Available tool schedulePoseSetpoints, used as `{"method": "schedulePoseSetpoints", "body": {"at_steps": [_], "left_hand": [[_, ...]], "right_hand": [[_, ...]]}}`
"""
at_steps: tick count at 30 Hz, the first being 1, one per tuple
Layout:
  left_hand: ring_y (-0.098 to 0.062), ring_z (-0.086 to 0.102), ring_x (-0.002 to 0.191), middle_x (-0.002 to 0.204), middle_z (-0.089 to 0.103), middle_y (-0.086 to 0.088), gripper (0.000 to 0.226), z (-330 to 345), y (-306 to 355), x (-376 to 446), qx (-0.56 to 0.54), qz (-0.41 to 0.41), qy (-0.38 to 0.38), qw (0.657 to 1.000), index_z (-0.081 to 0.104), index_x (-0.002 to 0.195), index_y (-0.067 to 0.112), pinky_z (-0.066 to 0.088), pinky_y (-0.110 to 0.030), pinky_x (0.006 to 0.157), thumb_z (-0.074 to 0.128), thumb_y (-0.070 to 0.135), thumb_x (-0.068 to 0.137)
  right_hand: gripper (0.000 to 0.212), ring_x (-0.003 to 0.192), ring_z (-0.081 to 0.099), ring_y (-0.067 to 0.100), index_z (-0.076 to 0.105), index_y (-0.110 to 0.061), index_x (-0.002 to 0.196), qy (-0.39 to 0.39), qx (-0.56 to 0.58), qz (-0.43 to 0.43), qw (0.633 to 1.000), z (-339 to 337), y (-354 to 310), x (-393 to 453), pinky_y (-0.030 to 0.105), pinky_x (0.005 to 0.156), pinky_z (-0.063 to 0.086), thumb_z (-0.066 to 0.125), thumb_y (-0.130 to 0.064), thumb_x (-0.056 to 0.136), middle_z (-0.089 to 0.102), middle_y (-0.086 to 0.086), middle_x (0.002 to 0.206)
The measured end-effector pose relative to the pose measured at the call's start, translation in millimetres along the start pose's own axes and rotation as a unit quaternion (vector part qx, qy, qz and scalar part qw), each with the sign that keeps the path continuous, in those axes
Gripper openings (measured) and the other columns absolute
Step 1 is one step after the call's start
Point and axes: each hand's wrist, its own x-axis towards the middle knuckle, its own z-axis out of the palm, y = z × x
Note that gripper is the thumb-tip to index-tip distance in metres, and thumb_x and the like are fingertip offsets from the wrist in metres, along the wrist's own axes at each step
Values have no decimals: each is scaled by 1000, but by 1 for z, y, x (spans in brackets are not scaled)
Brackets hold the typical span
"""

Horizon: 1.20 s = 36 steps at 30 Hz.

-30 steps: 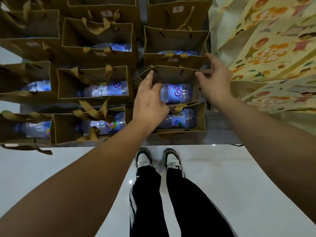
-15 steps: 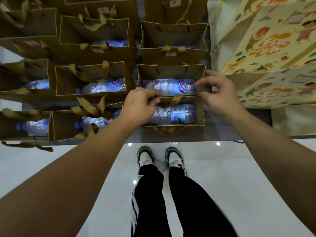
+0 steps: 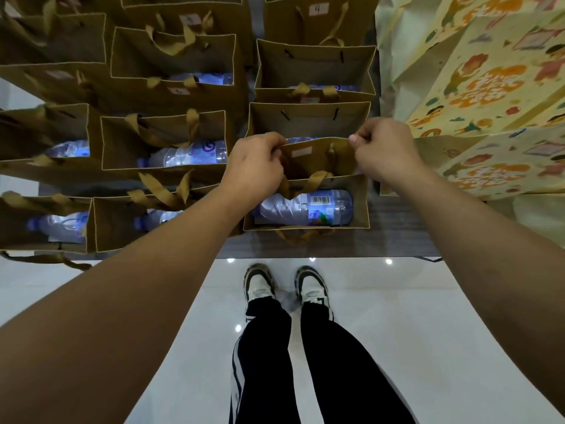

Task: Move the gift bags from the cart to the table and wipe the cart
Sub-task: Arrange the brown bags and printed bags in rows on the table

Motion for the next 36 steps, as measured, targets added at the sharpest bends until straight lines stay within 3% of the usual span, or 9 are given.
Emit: {"method": "schedulePoseSetpoints", "body": {"at_steps": [3, 6, 9, 12, 14, 18, 25, 32, 36], "left_hand": [[-14, 58, 115, 127, 64, -1, 33, 1, -6, -6, 30, 30, 25, 999, 62, 133, 20, 47, -25, 95, 52, 13, 102], [-24, 54, 119, 128, 63, -5, 32, 5, -16, -35, 95, 91, 90, 987, 65, 129, 14, 40, -31, 99, 58, 16, 98], [-32, 54, 108, 115, 64, -10, 25, 16, -23, -78, 123, 170, 167, 963, 71, 113, 10, 43, -41, 89, 63, 21, 92], [-32, 58, 102, 102, 70, -9, 29, 30, -34, -104, 178, 235, 62, 954, 73, 110, 10, 42, -42, 86, 63, 30, 91], [-33, 61, 95, 89, 73, -9, 23, 37, -37, -107, 249, 225, 9, 942, 75, 101, 10, 39, -41, 87, 66, 25, 87], [-34, 60, 75, 66, 66, -10, 5, 33, -24, -89, 246, 145, 27, 958, 72, 81, 11, 40, -40, 80, 69, 12, 84], [-30, 57, 97, 86, 66, -5, 19, 31, -12, -70, 277, 88, 1, 957, 67, 100, 17, 35, -42, 98, 51, 26, 103], [-32, 63, 105, 109, 72, -8, 25, 25, -1, -89, 215, 42, -111, 969, 70, 117, 21, 48, -40, 93, 59, 19, 94], [-29, 62, 107, 115, 71, -7, 31, 2, 35, -110, 174, 34, -127, 976, 71, 121, 20, 50, -36, 89, 55, 15, 95]], "right_hand": [[17, 103, 63, 23, 64, -24, 111, 35, 47, -29, 998, 1, 7, -12, 45, 92, 53, 63, -35, 97, 66, 0, 106], [47, 111, 60, 19, 50, -25, 128, 46, 134, -53, 989, 5, 25, -57, 43, 94, 53, 71, -36, 88, 61, -1, 123], [44, 114, 51, 23, 62, -10, 111, 81, 13, -180, 980, 18, 49, -114, 39, 96, 46, 76, -41, 84, 57, 8, 121], [25, 119, 53, 31, 74, -11, 103, 0, -133, -281, 950, 36, 64, -127, 48, 101, 39, 75, -28, 84, 72, 8, 107], [15, 114, 56, 32, 77, -14, 98, -34, -144, -243, 959, 39, 63, -114, 46, 101, 39, 72, -15, 84, 70, 10, 102], [23, 103, 55, 33, 73, -17, 114, -67, -116, -185, 974, 28, 50, -91, 39, 93, 48, 57, -25, 98, 52, 11, 113], [27, 107, 54, 28, 67, -20, 123, -71, -97, -158, 980, 24, 47, -82, 43, 96, 48, 54, -29, 102, 50, 8, 116], [31, 110, 59, 32, 72, -22, 122, -109, -38, -120, 986, 11, 46, -118, 35, 95, 49, 67, -19, 91, 62, 12, 119], [39, 115, 56, 29, 70, -23, 127, -69, 46, -58, 995, -17, 35, -160, 34, 94, 48, 70, -19, 88, 71, 7, 114]]}}
